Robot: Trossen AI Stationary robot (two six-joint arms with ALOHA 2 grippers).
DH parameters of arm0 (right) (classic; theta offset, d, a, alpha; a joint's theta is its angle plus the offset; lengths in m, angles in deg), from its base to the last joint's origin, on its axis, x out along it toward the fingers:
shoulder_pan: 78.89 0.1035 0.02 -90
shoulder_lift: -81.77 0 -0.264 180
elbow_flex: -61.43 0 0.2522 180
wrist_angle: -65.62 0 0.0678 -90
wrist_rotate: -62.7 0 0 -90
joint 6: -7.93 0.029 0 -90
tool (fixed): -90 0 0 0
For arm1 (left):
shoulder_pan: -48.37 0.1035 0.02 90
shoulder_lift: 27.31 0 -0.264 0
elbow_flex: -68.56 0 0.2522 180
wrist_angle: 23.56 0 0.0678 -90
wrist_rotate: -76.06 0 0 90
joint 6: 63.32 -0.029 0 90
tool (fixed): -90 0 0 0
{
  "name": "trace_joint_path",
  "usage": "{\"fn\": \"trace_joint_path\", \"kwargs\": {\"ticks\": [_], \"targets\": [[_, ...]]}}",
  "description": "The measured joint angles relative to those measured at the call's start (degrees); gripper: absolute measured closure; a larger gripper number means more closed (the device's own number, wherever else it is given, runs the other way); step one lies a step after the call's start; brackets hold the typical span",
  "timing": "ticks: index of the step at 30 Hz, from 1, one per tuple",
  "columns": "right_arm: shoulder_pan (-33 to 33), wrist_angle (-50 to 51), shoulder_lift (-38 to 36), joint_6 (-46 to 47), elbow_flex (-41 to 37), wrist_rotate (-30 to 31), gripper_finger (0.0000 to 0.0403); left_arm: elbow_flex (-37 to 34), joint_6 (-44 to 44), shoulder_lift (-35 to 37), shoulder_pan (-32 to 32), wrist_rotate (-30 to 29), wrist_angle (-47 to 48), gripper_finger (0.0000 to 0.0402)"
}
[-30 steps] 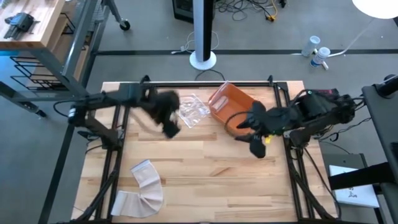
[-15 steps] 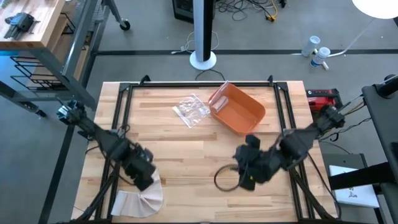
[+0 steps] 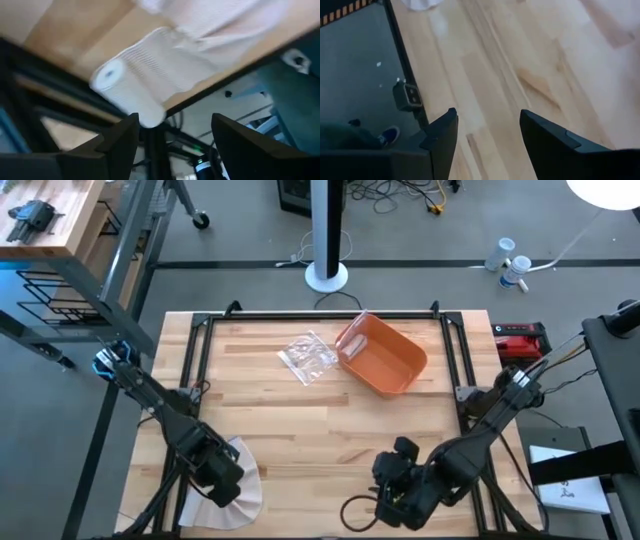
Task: Roll bandage
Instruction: Roll the brown bandage
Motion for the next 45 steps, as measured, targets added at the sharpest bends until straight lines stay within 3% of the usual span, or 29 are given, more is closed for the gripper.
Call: {"fn": "trace_joint_path", "kwargs": {"ticks": [5,12,17,25,36,45], "targets": [[0.07,0.02,0.07,-1.44,0.00,0.49,0.0169,-5.70,2.08,0.00,-0.02,4.74,-1.93,0.0161],[-0.34,0.66,-0.21,-6.96,0.00,0.43,0.0134,-13.90,7.00,0.00,0.22,11.26,-14.23,0.0161],[0.21,2.18,-0.43,-6.96,0.00,0.11,0.0117,-16.86,9.32,0.00,0.22,15.95,-15.02,0.0161],[0.75,3.81,-0.50,-9.56,0.00,-0.04,0.0102,-22.22,16.02,0.00,0.22,19.27,-23.64,0.0161],[0.71,3.69,-0.50,-11.51,-0.37,0.02,0.0101,-31.02,29.18,0.07,0.37,20.40,-40.10,0.0161],[0.71,3.69,-0.52,-10.14,-0.39,0.01,0.0108,-32.54,30.98,0.09,0.29,16.93,-40.27,0.0174]]}}
